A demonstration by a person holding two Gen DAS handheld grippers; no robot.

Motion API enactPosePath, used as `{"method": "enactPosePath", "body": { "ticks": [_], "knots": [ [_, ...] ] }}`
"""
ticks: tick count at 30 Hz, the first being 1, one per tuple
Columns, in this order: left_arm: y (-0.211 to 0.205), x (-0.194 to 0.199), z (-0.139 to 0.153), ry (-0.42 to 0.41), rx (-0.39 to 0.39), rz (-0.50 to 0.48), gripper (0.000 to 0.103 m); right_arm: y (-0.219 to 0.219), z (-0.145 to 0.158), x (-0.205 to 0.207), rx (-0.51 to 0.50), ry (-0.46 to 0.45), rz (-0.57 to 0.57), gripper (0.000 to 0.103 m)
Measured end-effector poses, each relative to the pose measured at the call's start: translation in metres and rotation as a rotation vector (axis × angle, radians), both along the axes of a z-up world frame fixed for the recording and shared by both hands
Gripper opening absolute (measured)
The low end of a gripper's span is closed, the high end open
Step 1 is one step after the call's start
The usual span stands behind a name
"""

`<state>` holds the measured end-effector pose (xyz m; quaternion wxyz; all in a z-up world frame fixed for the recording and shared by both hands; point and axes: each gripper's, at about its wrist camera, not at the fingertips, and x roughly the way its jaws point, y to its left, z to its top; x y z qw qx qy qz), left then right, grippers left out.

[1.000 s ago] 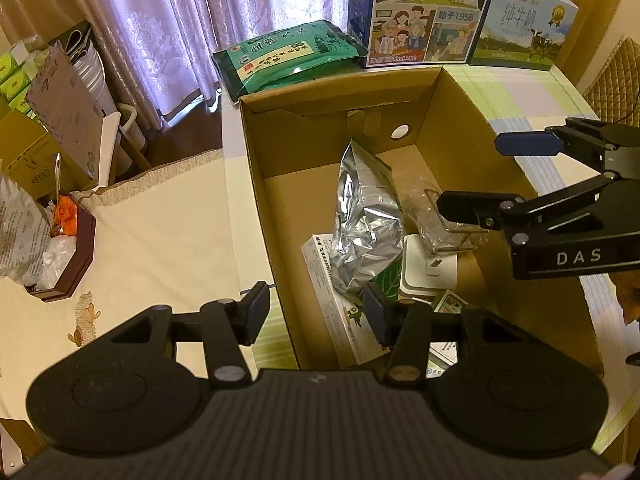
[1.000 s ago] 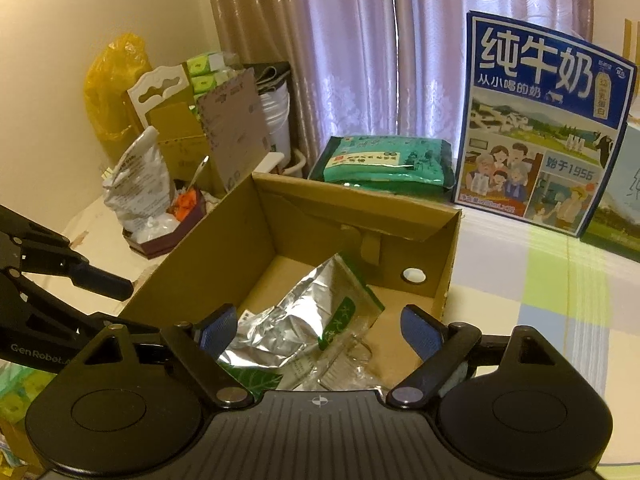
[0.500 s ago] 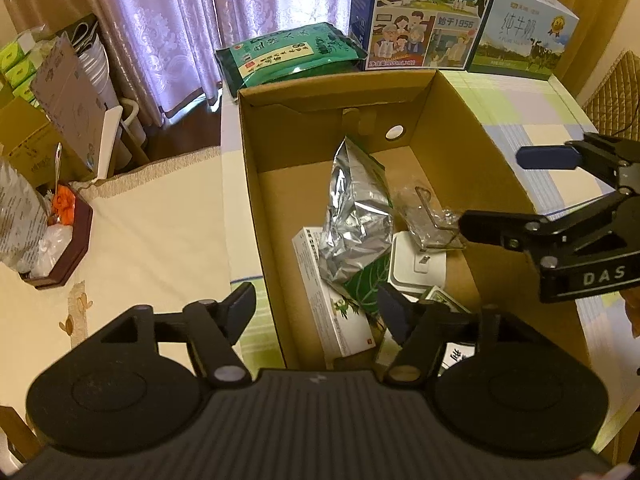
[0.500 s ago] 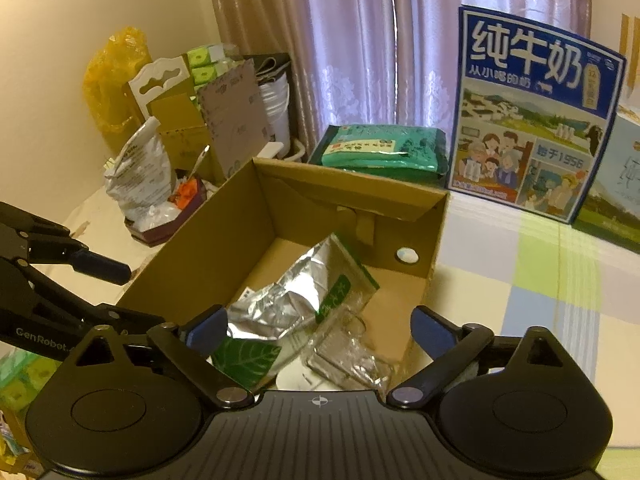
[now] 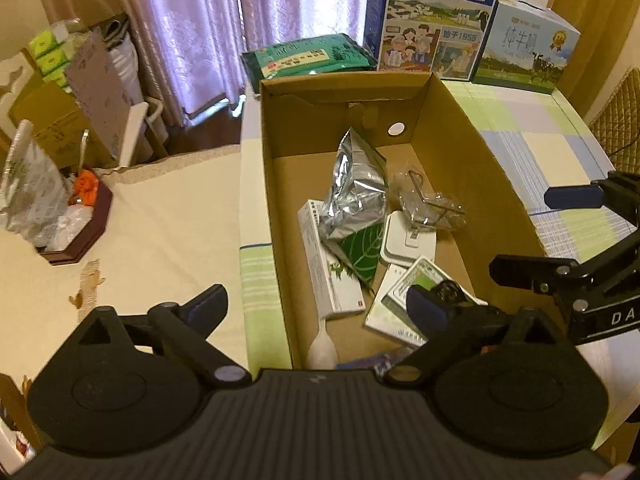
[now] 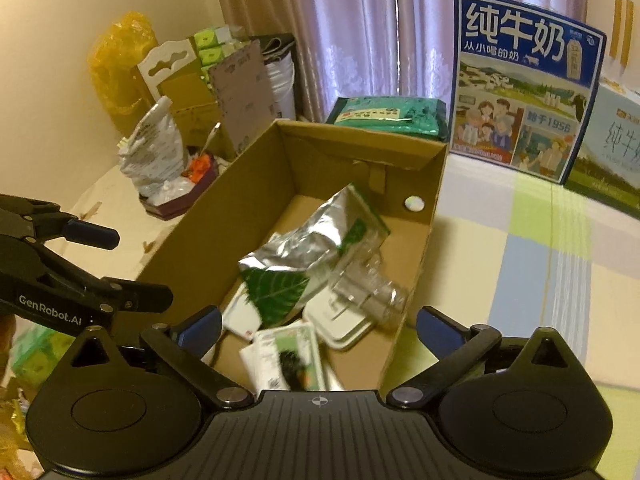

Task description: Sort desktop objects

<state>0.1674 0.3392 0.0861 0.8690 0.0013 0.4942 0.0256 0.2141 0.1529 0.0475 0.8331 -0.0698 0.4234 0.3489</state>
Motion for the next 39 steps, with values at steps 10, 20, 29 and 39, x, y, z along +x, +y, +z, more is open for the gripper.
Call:
{"method": "enactPosePath", "body": {
  "ticks": [10, 20, 29, 39],
  "knots": [
    [-0.033, -0.072, 0.02, -0.093, 0.046, 0.016, 0.102, -0.02, 0.014, -0.042, 0.039, 0.033, -0.011, 0.101],
    [-0.048, -0.133, 0.036, -0.139, -0.029, 0.139, 0.102, -0.047, 0.023, -0.094, 0.067, 0.027, -0.036, 0.101],
    [-0.076, -0.178, 0.042, -0.209, -0.026, 0.26, 0.102, -0.072, 0.028, -0.134, 0.066, -0.009, -0.048, 0.101],
    [-0.112, -0.212, 0.034, -0.229, -0.031, 0.326, 0.101, -0.108, 0.017, -0.171, 0.041, -0.019, -0.065, 0.101]
  ]
}}
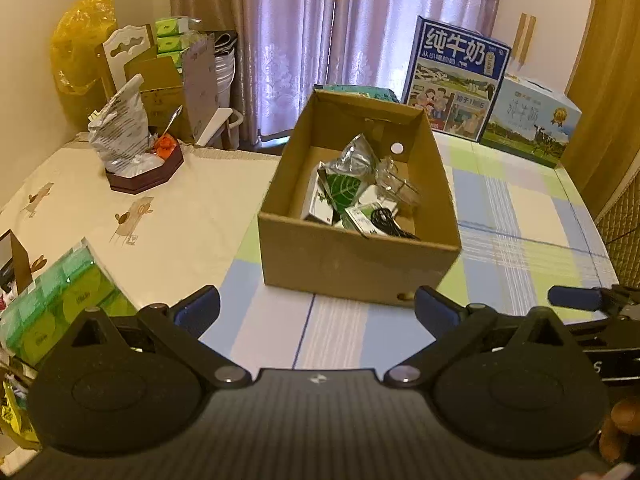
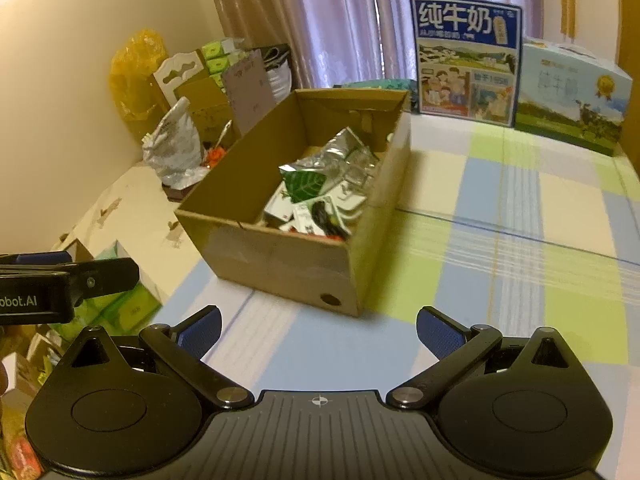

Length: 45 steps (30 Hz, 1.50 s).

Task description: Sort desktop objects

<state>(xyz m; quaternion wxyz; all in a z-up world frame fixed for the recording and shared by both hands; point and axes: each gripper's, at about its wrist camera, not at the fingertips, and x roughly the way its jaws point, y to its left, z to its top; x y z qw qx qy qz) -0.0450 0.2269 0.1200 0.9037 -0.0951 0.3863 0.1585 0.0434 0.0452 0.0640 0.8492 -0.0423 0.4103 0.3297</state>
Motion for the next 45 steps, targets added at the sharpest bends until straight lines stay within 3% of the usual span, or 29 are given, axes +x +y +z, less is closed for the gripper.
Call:
{"method": "enactPosePath", "body": {
  "ticks": [11, 45],
  "knots": [
    [-0.027, -0.017, -0.011, 0.013, 0.028, -0.013, 0.102, -0.031, -0.003, -0.029, -0.034, -0.041, -0.044, 0.101],
    [-0.019, -0.026, -0.029, 0.047, 0.027, 0.005, 0.102, -0.021, -0.011, -0.038, -0.068, -0.028, -0.018, 0.101]
  ]
}}
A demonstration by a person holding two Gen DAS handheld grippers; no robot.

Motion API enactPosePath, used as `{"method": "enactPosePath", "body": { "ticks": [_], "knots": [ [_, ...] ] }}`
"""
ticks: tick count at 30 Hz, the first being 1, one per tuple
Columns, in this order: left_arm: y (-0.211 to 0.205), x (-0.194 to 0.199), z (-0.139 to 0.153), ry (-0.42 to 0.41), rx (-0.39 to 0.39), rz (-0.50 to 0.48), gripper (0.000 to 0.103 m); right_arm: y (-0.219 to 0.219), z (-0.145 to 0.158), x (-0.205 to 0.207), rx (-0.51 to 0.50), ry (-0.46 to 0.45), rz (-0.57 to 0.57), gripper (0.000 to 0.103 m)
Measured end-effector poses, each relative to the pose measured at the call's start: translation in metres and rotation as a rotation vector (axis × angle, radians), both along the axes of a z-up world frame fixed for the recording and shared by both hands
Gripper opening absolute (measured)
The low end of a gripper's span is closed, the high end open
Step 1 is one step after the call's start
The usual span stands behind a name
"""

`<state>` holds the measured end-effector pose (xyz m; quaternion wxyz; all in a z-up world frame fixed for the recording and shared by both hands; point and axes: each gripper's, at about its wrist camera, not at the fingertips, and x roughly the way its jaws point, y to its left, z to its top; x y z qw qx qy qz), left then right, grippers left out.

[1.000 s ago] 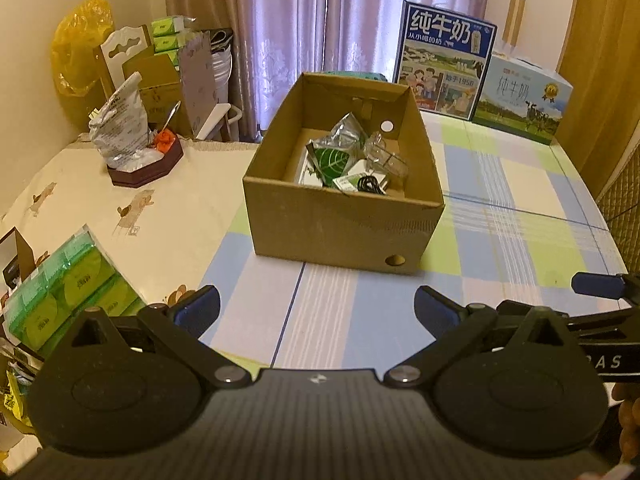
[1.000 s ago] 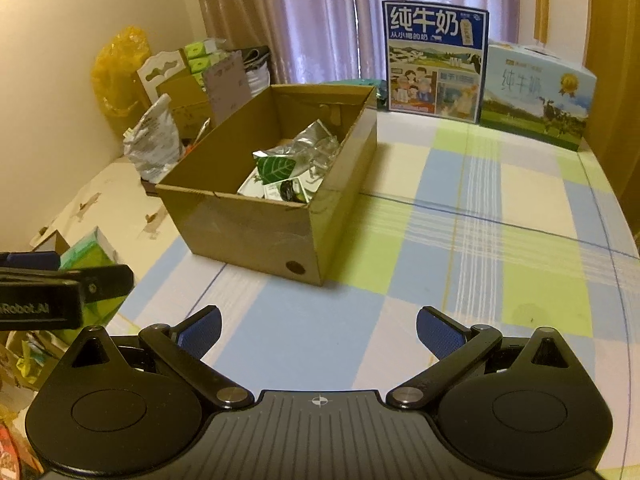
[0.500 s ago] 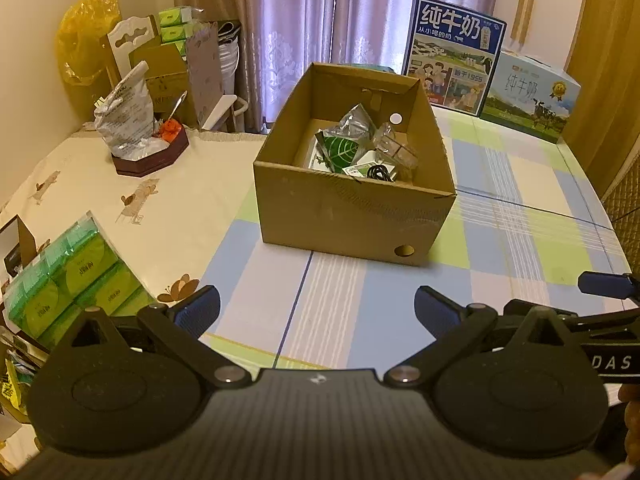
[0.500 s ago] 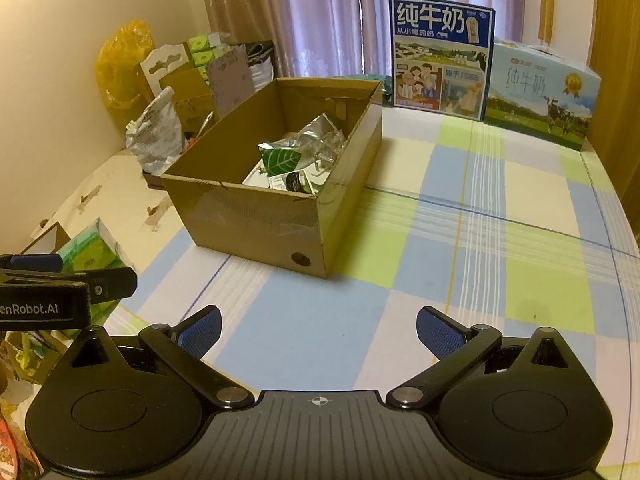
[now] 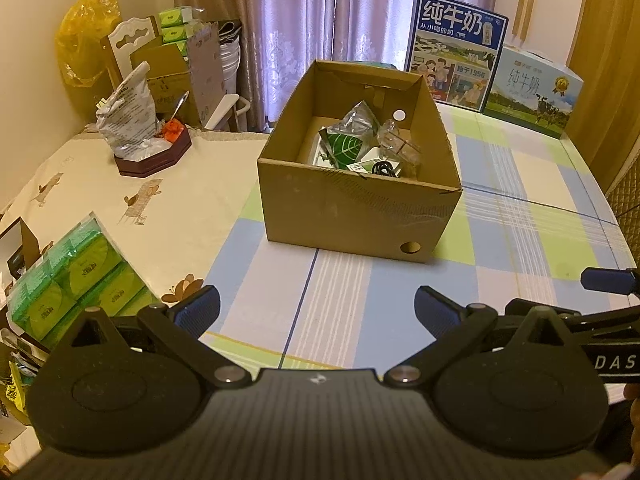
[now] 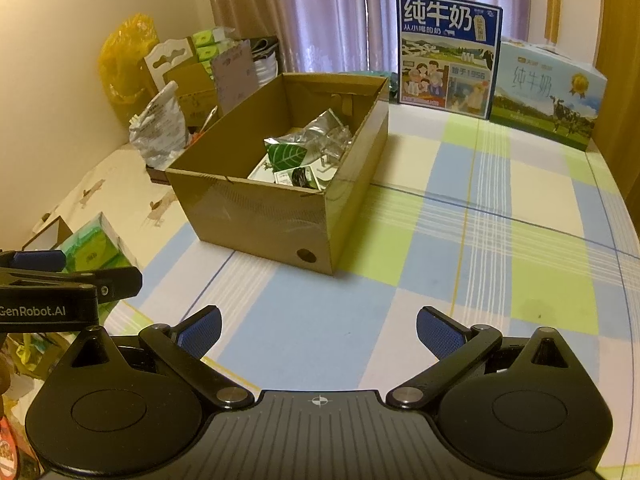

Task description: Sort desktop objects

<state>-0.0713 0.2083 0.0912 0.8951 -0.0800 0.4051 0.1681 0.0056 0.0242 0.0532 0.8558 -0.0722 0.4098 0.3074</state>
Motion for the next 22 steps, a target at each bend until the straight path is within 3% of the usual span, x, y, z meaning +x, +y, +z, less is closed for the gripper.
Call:
{"method": "enactPosePath", "body": {
  "ticks": [22],
  "knots": [
    [0.0061, -0.0036, -0.0033, -0.016, -0.016, 0.019, 0.102, 0.0019, -0.005, -0.0015, -0.006, 0.011, 0.003, 0.101]
  ]
}}
